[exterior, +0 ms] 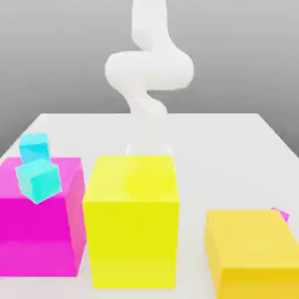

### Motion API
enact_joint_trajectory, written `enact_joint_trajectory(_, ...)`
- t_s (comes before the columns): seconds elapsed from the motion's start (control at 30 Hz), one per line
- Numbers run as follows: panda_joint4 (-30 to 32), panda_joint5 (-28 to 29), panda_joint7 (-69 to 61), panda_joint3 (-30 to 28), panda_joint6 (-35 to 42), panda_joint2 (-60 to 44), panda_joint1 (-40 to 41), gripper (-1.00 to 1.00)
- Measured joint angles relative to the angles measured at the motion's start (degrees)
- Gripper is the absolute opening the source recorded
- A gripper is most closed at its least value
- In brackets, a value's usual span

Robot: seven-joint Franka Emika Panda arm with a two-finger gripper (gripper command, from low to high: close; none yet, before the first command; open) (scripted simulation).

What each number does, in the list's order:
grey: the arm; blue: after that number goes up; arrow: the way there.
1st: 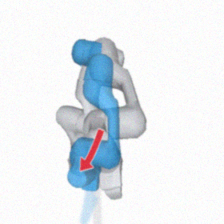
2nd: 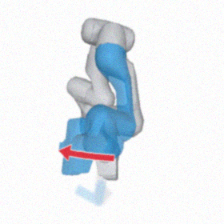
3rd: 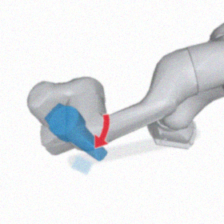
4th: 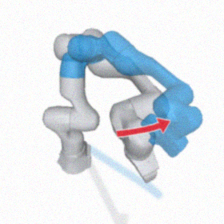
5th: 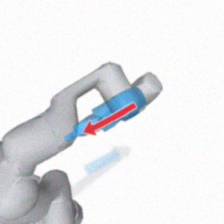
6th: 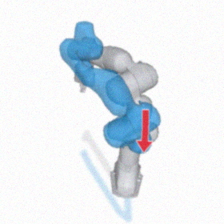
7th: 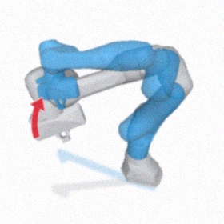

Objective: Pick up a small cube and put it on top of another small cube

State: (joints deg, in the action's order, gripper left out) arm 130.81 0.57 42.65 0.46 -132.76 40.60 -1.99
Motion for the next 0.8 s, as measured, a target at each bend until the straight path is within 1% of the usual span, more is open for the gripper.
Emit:
enact_joint_trajectory(0.53, -6.3, 2.6, -21.2, 5.1, -6.3, -33.6, -10.3, 0.0)
enact_joint_trajectory(0.8, -9.4, 5.1, -30.9, 8.1, -9.3, -50.3, -15.3, 0.0)
